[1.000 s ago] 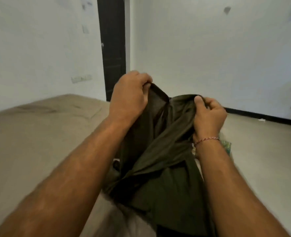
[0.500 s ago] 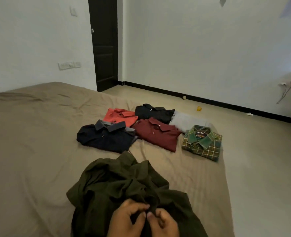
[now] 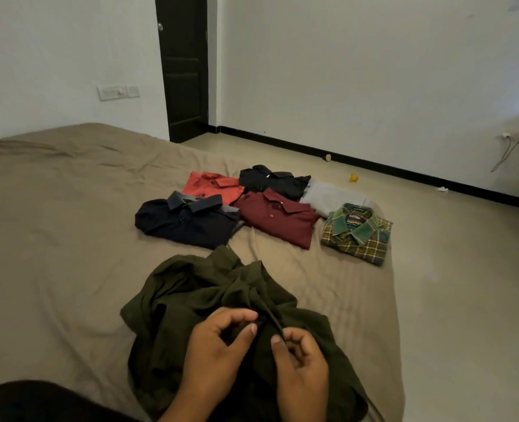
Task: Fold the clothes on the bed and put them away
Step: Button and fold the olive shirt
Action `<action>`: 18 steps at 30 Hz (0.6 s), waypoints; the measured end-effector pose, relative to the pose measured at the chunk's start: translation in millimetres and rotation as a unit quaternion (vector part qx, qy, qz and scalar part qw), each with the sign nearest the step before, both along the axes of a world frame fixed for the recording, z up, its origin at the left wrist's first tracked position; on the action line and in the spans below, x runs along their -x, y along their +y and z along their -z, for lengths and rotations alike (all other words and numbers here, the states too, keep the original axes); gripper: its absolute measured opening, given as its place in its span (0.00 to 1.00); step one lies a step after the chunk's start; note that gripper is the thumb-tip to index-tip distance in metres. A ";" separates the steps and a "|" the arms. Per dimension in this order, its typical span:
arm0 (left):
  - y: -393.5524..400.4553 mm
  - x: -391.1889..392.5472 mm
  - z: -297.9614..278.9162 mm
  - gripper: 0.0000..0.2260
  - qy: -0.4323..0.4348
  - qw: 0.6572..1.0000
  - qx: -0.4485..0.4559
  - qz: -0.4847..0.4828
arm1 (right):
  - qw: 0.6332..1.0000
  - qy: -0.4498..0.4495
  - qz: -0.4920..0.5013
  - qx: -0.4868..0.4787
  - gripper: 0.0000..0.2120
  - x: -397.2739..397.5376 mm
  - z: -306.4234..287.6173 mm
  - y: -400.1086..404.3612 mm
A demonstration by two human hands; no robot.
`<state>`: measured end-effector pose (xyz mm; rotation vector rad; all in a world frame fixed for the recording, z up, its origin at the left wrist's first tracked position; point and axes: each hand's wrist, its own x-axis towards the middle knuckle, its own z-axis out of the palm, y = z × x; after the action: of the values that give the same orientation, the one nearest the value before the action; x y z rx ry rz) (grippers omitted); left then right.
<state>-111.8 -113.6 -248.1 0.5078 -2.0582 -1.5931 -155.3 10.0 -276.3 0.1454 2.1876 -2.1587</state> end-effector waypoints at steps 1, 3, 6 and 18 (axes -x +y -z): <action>1.3 -1.2 -2.4 0.11 0.004 1.000 0.000 -0.001 | 1.000 -0.004 -0.002 0.010 0.06 -1.0 -2.7 1.5; 4.4 -4.2 -5.4 0.11 0.009 1.000 -0.009 0.002 | 1.000 -0.006 -0.008 0.019 0.06 -2.8 -7.7 4.7; 9.7 -9.6 -10.5 0.12 0.011 0.999 -0.030 0.011 | 0.998 -0.004 -0.042 0.044 0.03 -6.6 -17.7 7.6; 21.5 -20.9 -19.5 0.11 0.062 0.995 -0.054 -0.052 | 0.967 -0.085 -0.079 0.227 0.07 -15.2 -33.3 9.4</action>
<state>-90.9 -92.1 -228.6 0.5313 -1.8330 -1.6393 -140.1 19.4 -243.0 0.1197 1.5139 -2.3812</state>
